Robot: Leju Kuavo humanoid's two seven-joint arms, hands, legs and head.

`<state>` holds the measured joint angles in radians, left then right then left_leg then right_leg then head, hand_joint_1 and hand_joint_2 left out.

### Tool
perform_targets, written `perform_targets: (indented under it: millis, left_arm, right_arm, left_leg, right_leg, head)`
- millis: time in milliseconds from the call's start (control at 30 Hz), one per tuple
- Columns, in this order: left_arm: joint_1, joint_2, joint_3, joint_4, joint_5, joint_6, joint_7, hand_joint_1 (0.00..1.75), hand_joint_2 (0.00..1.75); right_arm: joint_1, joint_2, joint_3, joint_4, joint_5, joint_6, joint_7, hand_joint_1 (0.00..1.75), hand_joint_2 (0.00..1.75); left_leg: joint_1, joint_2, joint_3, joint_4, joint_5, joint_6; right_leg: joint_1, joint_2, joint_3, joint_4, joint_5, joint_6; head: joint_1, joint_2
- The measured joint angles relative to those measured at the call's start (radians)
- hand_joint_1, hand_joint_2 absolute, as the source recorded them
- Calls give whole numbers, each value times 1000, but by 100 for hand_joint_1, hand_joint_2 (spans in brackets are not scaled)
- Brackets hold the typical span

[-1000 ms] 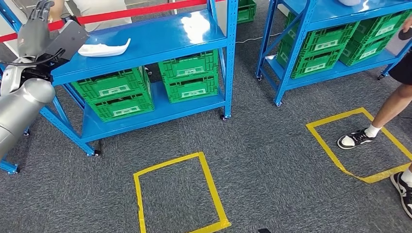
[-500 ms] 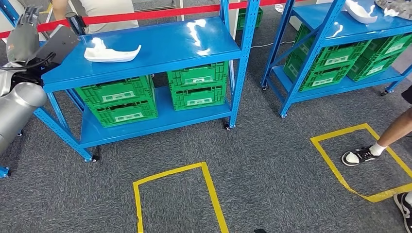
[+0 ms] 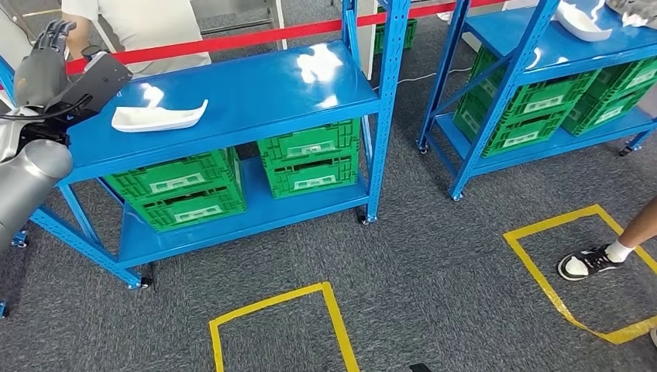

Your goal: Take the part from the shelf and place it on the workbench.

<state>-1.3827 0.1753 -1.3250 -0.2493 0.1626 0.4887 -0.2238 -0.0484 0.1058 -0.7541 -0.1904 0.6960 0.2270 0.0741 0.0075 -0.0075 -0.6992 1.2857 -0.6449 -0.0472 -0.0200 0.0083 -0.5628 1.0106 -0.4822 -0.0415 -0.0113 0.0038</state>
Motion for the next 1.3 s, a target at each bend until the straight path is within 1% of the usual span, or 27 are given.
perform_targets:
  millis: [33, 67, 133, 167, 200, 300, 367, 400, 467, 500, 533, 567, 633, 667, 700, 800, 867, 900, 967, 1000, 1033, 1067, 1100, 1167, 1200, 1233, 1300]
  left_arm:
    - [2, 3, 0, 0, -2, -3, 1, 0, 0]
    - [3, 7, 0, 0, -5, -6, 1, 0, 0]
    - [5, 16, 0, 3, -8, -12, 2, 0, 0]
    - [8, 20, -1, 4, -10, -16, 2, 0, 0]
    - [10, 24, -1, 5, -11, -19, 2, 0, 0]
    - [11, 32, -2, 3, -16, -21, 3, 0, 0]
    - [9, 38, -2, 2, -18, -21, 2, 0, 0]
    - [11, 41, -2, 1, -18, -21, 2, 0, 0]
    - [21, 42, -2, 0, -18, -21, 0, 0, 0]
    - [27, 42, -2, -1, -18, -21, 0, 0, 0]
    - [32, 42, -2, -1, -18, -22, 0, 0, 0]
    - [36, 43, -2, -2, -18, -26, 0, 0, 0]
    - [44, 44, -2, -3, -18, -39, 0, 0, 0]
    - [48, 44, -2, -4, -17, -46, 0, 0, 0]
    - [54, 43, -2, -6, -17, -52, 0, 0, 0]
    - [55, 46, -2, -15, -16, -63, -3, 0, 0]
    - [49, 53, -2, -17, -18, -71, -5, 0, 0]
    - [50, 55, -2, -18, -18, -76, -5, 0, 0]
    - [61, 60, -1, -19, -20, -86, -11, 0, 0]
    - [67, 62, 0, -20, -21, -90, -14, 0, 0]
    - [71, 63, 0, -21, -24, -92, -18, 0, 0]
    - [74, 64, 1, -22, -29, -94, -21, 0, 0]
    - [78, 66, 2, -22, -33, -97, -22, 0, 0]
    - [88, 68, 7, -23, -38, -115, -22, 0, 0]
    - [95, 69, 11, -25, -37, -133, -21, 0, 0]
    - [100, 70, 17, -28, -35, -162, -21, 0, 0]
    - [105, 70, 39, -36, -29, -237, -24, 0, 87]
  right_arm:
    - [1, 0, 0, 0, 1, 0, 0, 0, 0]
    - [2, 0, 0, 0, 3, 0, 1, 0, 0]
    - [4, 0, 0, 1, 4, 0, 1, 0, 0]
    - [3, 0, 0, 1, 4, 0, 1, 0, 0]
    - [2, 0, 0, 2, 5, 0, 1, 0, 0]
    - [0, -1, 0, 2, 7, 0, 1, 0, 0]
    - [-2, -2, 0, 2, 7, 0, 1, 0, 0]
    - [-3, -2, 0, 2, 7, 0, 1, 0, 0]
    - [-2, -2, 0, 2, 8, 1, 2, 0, 0]
    - [-2, -2, 0, 2, 8, 1, 2, 0, 0]
    - [-1, -3, 0, 2, 9, 1, 2, 0, 0]
    - [0, -3, 0, 2, 9, 0, 2, 0, 0]
    - [4, -6, 0, 2, 10, 0, 4, 0, 0]
    - [6, -7, 0, 2, 10, 0, 5, 0, 0]
    - [9, -9, 0, 2, 10, 1, 6, 0, 0]
    - [10, -8, 0, 2, 12, 1, 6, 0, 0]
    - [6, -8, 0, 2, 13, 0, 5, 0, 0]
    - [4, -8, 0, 2, 13, 0, 5, 0, 0]
    - [2, -9, 0, 2, 13, 0, 5, 0, 0]
    - [2, -9, 0, 2, 13, 0, 6, 0, 0]
    - [3, -9, 0, 2, 13, 0, 6, 0, 0]
    - [4, -9, 0, 2, 13, 0, 6, 0, 0]
    - [6, -8, 0, 2, 13, 0, 7, 0, 0]
    - [6, -6, 0, 5, 13, 0, 8, 0, 0]
    - [4, -6, 0, 6, 14, 0, 9, 0, 0]
    - [2, -5, 0, 7, 15, 0, 11, 0, 0]
    - [-3, -8, 0, 6, 20, 0, 14, 0, 0]
  left_leg:
    - [2, 2, -11, -31, 2, -2]
    - [3, 4, -15, -82, 37, -3]
    - [5, 15, -13, -206, 190, 0]
    - [3, 20, -9, -247, 253, 4]
    - [2, 21, -6, -271, 291, 11]
    - [3, 14, 24, -277, 273, 36]
    - [3, 11, 50, -278, 252, 51]
    - [2, 9, 62, -278, 240, 56]
    - [-2, 3, 89, -278, 214, 61]
    - [-4, 0, 107, -278, 199, 61]
    - [-6, -3, 127, -278, 183, 61]
    - [-9, -4, 148, -278, 167, 61]
    - [-13, -6, 181, -276, 135, 58]
    - [-16, -10, 190, -274, 119, 55]
    - [-19, -14, 202, -270, 106, 52]
    - [-25, -19, 228, -242, 86, 39]
    - [-23, -11, 190, -164, 79, 26]
    - [-21, -6, 151, -102, 66, 20]
    - [-16, -2, 63, -2, 14, 13]
    - [-15, 0, 30, 16, -9, 12]
    - [-14, 0, 9, 2, -14, 13]
    - [-15, 1, 1, -40, 10, 16]
    - [-15, 1, -1, -100, 69, 21]
    - [-19, 0, -2, -216, 218, 30]
    - [-22, -1, -1, -246, 268, 33]
    - [-24, -2, -2, -258, 287, 37]
    - [-21, -2, 8, -261, 279, 46]
  right_leg:
    - [-2, 1, 21, 0, -16, 3]
    - [-4, 1, 42, 0, -33, 6]
    - [-6, 2, 75, 0, -66, 17]
    - [-4, 2, 85, -2, -80, 25]
    - [-3, 2, 96, -2, -89, 33]
    - [-2, -2, 93, 46, -72, 50]
    - [-3, -4, 28, 152, -69, 54]
    - [-1, -5, -16, 212, -87, 55]
    - [3, -4, -100, 291, -157, 54]
    - [6, -4, -128, 294, -185, 51]
    - [9, -4, -144, 271, -189, 46]
    - [14, -4, -148, 224, -162, 39]
    - [27, -2, -147, 100, -26, 18]
    - [32, 3, -146, 59, 28, 9]
    - [35, 8, -143, 33, 63, 3]
    - [29, 14, -108, 25, 64, -8]
    - [25, 13, -76, 25, 50, -18]
    - [23, 14, -61, 23, 38, -20]
    - [21, 14, -29, 21, 9, -21]
    - [20, 15, -10, 20, -7, -21]
    - [19, 15, 10, 20, -23, -21]
    - [19, 16, 31, 20, -39, -19]
    - [19, 16, 47, 18, -54, -17]
    - [20, 20, 76, 19, -82, -10]
    - [19, 23, 82, 17, -92, -5]
    - [19, 26, 89, 14, -98, 1]
    - [21, 26, 97, 3, -109, 12]
  head:
    - [0, 0]
    - [0, 0]
    - [-2, 0]
    - [-3, 0]
    - [-4, 0]
    - [-2, 0]
    - [0, 0]
    - [-1, 0]
    - [0, 0]
    - [0, 0]
    - [0, 0]
    - [0, 0]
    - [-1, 0]
    - [-1, 0]
    - [-2, 0]
    - [-4, 0]
    - [-6, 0]
    - [-7, 0]
    - [-8, 0]
    - [-8, 0]
    - [-8, 0]
    - [-8, 0]
    - [-8, 0]
    - [-9, 0]
    - [-10, 0]
    - [-10, 0]
    - [-11, 0]
